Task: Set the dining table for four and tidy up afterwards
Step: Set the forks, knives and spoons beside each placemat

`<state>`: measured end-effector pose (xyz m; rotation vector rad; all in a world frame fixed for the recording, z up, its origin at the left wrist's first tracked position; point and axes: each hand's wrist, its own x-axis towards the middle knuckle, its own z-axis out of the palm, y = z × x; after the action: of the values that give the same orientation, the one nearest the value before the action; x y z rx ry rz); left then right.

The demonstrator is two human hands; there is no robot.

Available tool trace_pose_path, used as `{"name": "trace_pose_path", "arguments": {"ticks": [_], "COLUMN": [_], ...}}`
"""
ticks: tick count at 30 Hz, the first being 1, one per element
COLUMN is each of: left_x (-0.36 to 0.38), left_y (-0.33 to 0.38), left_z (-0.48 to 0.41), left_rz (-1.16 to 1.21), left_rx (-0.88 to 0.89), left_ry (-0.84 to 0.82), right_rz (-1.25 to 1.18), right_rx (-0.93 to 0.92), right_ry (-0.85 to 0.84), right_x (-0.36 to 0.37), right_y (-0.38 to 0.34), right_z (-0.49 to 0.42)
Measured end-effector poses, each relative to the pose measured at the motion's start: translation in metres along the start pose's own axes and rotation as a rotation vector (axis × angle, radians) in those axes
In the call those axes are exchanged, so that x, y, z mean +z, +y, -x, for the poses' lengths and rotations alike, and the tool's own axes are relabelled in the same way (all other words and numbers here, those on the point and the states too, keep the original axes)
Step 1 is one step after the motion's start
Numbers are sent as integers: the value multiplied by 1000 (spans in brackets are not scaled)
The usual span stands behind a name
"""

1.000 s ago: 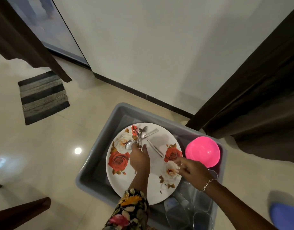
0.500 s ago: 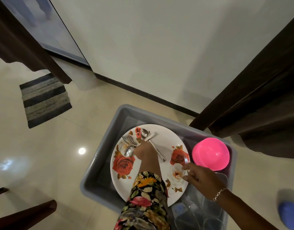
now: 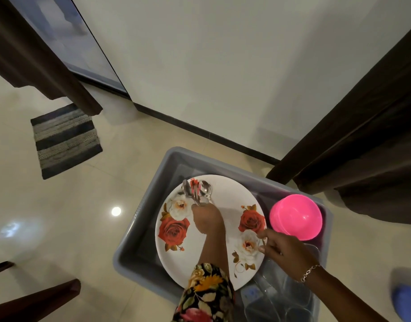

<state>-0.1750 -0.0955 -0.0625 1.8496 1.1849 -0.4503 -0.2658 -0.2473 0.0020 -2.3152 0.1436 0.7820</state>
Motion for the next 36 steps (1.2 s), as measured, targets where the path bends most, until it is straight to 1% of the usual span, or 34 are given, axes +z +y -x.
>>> {"name": "trace_pose_path", "arguments": {"ticks": [2,4,7,10,14,16,18,21,22,24,26,28,32,36], "left_x": [-1,1,11,17,8,-1,-14,-45,-59,-86,-113,-139,-187,-235], "left_y": [-1,-7,-12,-13,-15,-18,-23,-31,-33,-42,-53,-68,-110,-162], "left_z": [5,8,9,9,6,7,13,35,46,68,94,121,177,220], "left_rz": [-95,-162,-258,-246,-173,-97,28,279,308,353,460,576,731,873], "left_rx": [39,100,97,59,73,77,84,108,113,130,134,133,190,290], "left_ry": [58,10,-58,-58,-83,-126,-195,-392,-437,-474,-502,-502,-378,-284], "right_rz": [0,-8,-17,20,36,44,29,-11,-39,-102,-158,-201,-293,-343], "right_rx": [-1,-5,1,15,17,12,-11,-70,-94,-145,-189,-235,-347,-465], "right_ry": [2,10,20,31,36,31,26,13,9,12,4,-12,-67,-231], "right_x": [-1,-3,-5,-7,-10,-10,-11,-14,-15,-16,-15,-12,9,45], "right_y": [-3,-4,-2,-2,-4,-7,-11,-22,-28,-40,-54,-68,-99,-138], "right_z": [0,0,6,16,24,25,25,24,25,31,40,52,88,133]}}
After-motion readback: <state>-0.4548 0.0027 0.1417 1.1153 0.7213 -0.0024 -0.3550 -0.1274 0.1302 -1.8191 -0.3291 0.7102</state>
